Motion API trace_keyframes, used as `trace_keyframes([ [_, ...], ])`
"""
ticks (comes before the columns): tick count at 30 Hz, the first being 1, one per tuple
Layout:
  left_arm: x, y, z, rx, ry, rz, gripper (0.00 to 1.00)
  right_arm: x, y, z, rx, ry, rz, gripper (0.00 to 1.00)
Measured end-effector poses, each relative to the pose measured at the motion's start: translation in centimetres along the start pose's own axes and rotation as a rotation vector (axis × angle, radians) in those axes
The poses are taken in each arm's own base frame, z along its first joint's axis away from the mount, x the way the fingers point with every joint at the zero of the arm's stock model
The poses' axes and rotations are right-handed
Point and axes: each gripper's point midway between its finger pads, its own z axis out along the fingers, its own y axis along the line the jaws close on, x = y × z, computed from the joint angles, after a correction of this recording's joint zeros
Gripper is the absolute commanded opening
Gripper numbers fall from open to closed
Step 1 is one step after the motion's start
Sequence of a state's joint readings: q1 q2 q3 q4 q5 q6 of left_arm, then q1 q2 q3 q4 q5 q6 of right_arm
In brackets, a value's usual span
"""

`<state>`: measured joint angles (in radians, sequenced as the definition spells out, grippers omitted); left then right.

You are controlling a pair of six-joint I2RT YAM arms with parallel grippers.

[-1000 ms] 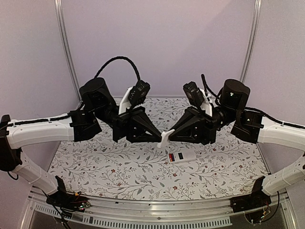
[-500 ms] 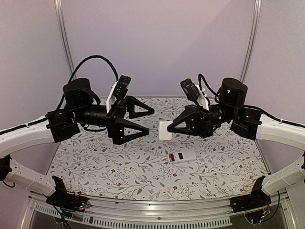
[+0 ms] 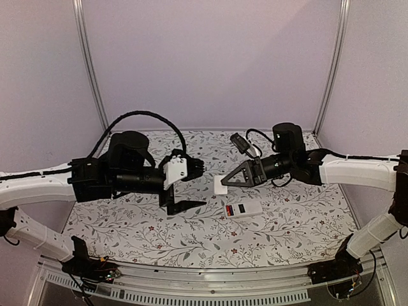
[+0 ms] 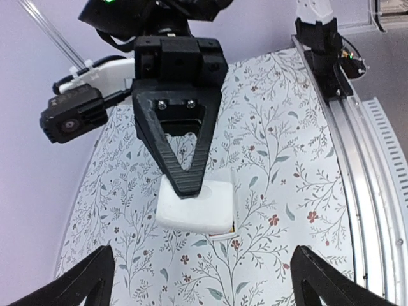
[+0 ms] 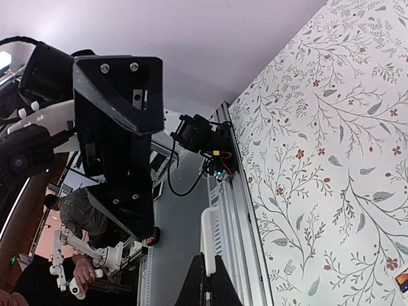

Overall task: Load the batteries into the remote control
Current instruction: Pass from the left arm to the right, then pass from the right arm to the left

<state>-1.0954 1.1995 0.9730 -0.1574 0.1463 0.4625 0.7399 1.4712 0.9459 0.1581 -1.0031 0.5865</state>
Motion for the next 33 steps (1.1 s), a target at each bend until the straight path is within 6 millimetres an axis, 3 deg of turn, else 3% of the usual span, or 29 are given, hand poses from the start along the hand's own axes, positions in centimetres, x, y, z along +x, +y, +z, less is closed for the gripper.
trace_keyframes([
  [5,3.6,-1.6,3.2,0.060,0.132,0.079,0.89,1.0,-1.5,0.7,-0.005,0.037,0.062,0.00],
  [11,5.9,-2.4,5.1,0.090,0.199,0.111,0.83,1.8,-2.8,1.2,-0.001,0.062,0.108,0.00],
  [15,6.0,-2.3,5.7,0.092,0.201,0.122,0.68,2.0,-2.9,1.3,-0.008,0.071,0.115,0.00],
  [26,5.9,-1.8,6.5,0.065,0.195,0.124,0.46,2.5,-3.5,1.6,-0.011,0.089,0.142,0.00],
  [27,6.0,-1.8,6.5,0.065,0.197,0.125,0.44,2.5,-3.6,1.6,-0.012,0.091,0.145,0.02],
  [31,6.0,-1.9,6.7,0.075,0.192,0.113,0.35,2.5,-4.0,1.6,-0.005,0.088,0.160,0.40],
  [33,6.1,-2.1,7.0,0.091,0.182,0.088,0.34,2.4,-4.6,1.4,0.009,0.077,0.170,0.51],
])
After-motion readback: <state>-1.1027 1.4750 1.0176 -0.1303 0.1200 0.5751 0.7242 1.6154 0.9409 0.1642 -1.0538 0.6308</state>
